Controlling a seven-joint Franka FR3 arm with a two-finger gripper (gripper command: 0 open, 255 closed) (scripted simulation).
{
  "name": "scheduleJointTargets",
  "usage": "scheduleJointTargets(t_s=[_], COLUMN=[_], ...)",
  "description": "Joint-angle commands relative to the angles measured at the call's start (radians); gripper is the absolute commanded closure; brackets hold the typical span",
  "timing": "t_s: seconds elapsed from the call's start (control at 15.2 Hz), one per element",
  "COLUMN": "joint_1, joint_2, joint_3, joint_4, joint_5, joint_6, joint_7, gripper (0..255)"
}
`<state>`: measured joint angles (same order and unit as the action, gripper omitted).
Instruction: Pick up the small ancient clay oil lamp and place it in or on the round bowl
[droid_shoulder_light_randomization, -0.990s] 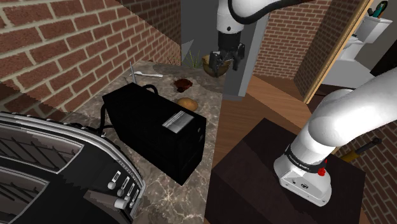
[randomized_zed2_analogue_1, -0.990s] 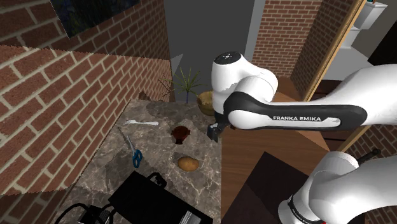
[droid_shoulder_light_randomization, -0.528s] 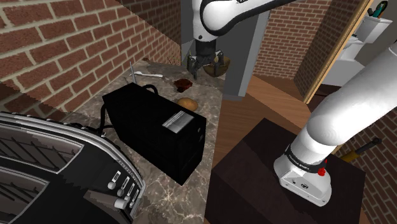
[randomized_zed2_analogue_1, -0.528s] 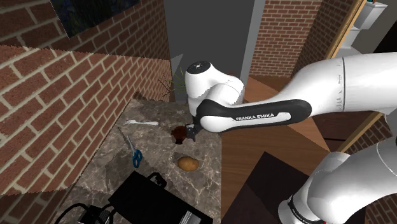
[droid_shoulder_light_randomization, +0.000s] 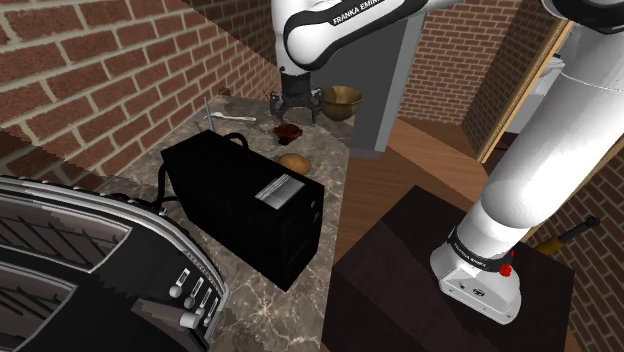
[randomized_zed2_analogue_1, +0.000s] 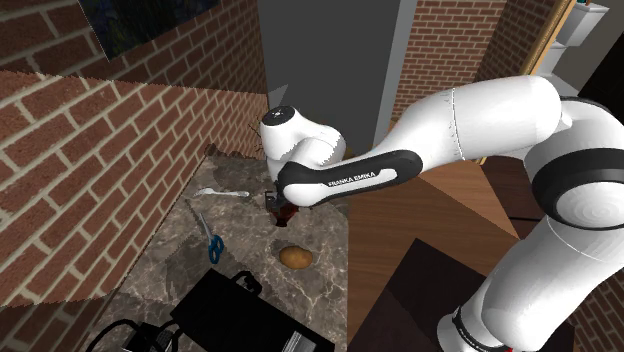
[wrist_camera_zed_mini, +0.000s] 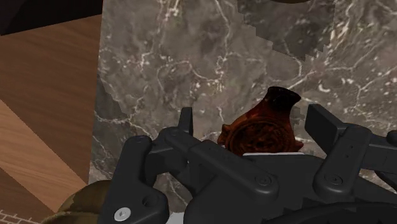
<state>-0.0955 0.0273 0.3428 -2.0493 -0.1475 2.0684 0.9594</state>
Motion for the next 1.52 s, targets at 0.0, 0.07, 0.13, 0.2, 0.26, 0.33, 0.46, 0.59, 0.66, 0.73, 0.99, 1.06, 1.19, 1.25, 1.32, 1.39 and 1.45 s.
scheduleJointTargets(t_s=[0.0, 0.07, 0.13, 0.2, 0.26, 0.33, 0.46, 0.59, 0.66, 0.73, 0.99, 1.06, 1.19, 1.25, 1.32, 1.39, 1.45], joint_1=[0.0, 0.0, -0.001, -0.001, -0.002, -0.002, -0.002, -0.002, -0.002, -0.002, -0.002, -0.002, -0.002, -0.002, -0.002, -0.002, -0.002], joint_2=[0.021, 0.027, 0.032, 0.038, 0.044, 0.054, 0.054, 0.054, 0.054, 0.054, 0.054, 0.054, 0.054, 0.054, 0.054, 0.054, 0.054], joint_3=[-0.001, -0.002, -0.002, -0.003, -0.004, -0.005, -0.005, -0.005, -0.005, -0.005, -0.005, -0.005, -0.005, -0.005, -0.005, -0.005, -0.005], joint_4=[0.001, -0.006, -0.014, -0.021, -0.028, -0.038, -0.038, -0.038, -0.038, -0.038, -0.038, -0.038, -0.038, -0.038, -0.038, -0.038, -0.038], joint_5=[-0.011, -0.014, -0.017, -0.021, -0.024, -0.03, -0.03, -0.03, -0.03, -0.03, -0.03, -0.03, -0.03, -0.03, -0.03, -0.03, -0.03], joint_6=[0.02, 0.032, 0.045, 0.057, 0.069, 0.089, 0.089, 0.089, 0.089, 0.089, 0.089, 0.089, 0.089, 0.089, 0.089, 0.089, 0.089], joint_7=[0.016, 0.018, 0.02, 0.023, 0.025, 0.029, 0.029, 0.029, 0.029, 0.029, 0.029, 0.029, 0.029, 0.029, 0.029, 0.029, 0.029], gripper=[0, 0, 0, 0, 0, 0, 0, 0, 0, 0, 255, 255, 255, 255, 255, 255, 255])
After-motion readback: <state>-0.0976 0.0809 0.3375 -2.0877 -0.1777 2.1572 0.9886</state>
